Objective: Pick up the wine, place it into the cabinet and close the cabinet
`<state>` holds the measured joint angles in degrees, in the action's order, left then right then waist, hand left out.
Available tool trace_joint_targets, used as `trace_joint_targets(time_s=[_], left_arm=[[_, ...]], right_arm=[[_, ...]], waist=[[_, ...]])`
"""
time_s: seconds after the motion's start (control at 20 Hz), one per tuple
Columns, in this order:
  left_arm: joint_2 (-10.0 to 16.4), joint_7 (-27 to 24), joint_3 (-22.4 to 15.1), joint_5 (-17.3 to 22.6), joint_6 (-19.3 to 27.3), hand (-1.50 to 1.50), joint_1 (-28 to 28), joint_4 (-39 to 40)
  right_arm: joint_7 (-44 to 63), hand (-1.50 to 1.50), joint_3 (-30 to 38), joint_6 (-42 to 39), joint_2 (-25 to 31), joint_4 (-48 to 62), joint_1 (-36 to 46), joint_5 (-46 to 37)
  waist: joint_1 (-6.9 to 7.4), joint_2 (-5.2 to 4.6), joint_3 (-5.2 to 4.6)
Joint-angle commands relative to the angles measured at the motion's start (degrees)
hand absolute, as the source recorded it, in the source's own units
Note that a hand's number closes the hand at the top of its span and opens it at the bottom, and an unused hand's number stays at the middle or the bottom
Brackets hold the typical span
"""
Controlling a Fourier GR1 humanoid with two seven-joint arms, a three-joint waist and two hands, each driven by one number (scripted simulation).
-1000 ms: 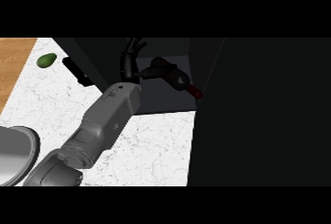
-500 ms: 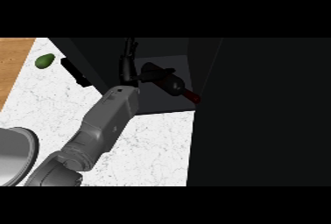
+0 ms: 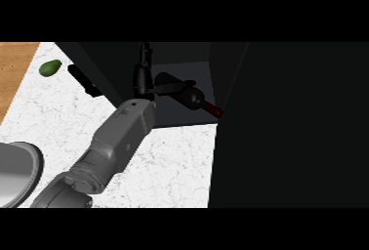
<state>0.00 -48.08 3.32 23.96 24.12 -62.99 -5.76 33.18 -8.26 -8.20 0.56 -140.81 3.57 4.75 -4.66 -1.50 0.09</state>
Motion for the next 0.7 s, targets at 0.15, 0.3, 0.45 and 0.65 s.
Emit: trace_joint_targets(time_s=[0.15, 0.3, 0.45, 0.65], left_arm=[[1.68, -0.55, -0.71, -1.43, -5.6, -1.5, 1.8, 0.48], [0.75, -1.32, -0.36, -1.15, -6.91, -1.5, 2.58, 0.67], [0.0, -3.43, -0.73, -0.24, -6.83, -1.5, 3.89, 0.65], [0.0, -1.91, -0.45, 1.12, -8.71, -1.5, 2.82, 0.06]], right_arm=[[0.51, -1.5, -0.61, 0.58, -0.45, -0.01, 0.94, 0.55], [-1.05, -1.5, -0.97, 0.37, -0.5, -0.62, -1.31, -0.15], [0.19, -1.5, -3.76, 2.5, -0.55, 1.36, 2.02, -1.65], [1.63, -1.5, -3.18, 2.48, -0.54, -1.67, 0.68, -0.38]], waist=[[1.29, 0.1, -0.18], [0.95, 0.08, -0.17], [0.65, 0.2, -0.21], [0.34, 0.41, -0.18]])
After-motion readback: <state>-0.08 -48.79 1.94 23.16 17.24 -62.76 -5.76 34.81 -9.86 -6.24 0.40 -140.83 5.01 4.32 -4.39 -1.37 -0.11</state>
